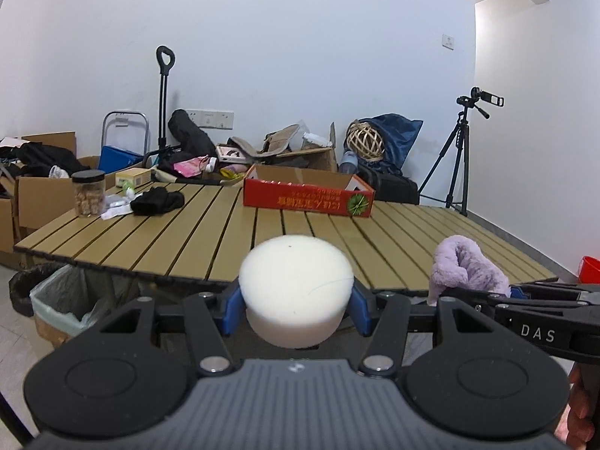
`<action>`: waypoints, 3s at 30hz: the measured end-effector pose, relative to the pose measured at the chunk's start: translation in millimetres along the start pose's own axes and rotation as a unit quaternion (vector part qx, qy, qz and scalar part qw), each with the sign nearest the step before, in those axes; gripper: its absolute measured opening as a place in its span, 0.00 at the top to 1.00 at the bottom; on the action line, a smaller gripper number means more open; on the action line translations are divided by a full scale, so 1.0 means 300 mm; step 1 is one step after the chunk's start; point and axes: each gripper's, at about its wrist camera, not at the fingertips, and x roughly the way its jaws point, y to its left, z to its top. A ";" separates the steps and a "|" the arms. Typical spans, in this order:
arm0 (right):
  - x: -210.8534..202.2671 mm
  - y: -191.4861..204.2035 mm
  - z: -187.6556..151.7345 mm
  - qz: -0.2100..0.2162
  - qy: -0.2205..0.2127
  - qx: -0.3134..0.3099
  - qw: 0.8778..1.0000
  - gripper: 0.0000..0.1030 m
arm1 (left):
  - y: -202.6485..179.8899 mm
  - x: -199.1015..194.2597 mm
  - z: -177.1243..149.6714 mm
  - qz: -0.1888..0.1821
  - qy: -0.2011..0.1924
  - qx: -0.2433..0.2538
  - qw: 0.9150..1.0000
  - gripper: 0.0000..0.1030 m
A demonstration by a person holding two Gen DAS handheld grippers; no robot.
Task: Organize soft objects
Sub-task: 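Carry the lavender towel and white sponge from the table toward the black bin, then open the right tool over the bin while the left tool releases the white sponge into it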
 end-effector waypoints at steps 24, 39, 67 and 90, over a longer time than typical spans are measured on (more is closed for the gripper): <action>0.383 0.021 -0.359 0.036 0.203 -0.031 0.978 0.71 | 0.079 0.251 -0.291 0.042 0.116 0.017 0.992 0.45; 0.645 0.080 -0.575 0.044 0.339 -0.078 0.936 0.71 | 0.163 0.390 -0.406 0.063 0.183 0.013 0.981 0.45; 0.691 0.057 -0.630 0.020 0.379 -0.075 0.922 0.00 | 0.145 0.390 -0.428 0.059 0.183 0.030 0.981 0.45; 0.445 -0.182 -0.528 -0.034 0.327 -0.001 0.945 0.00 | 0.004 0.462 -0.474 0.027 0.213 0.073 0.974 0.45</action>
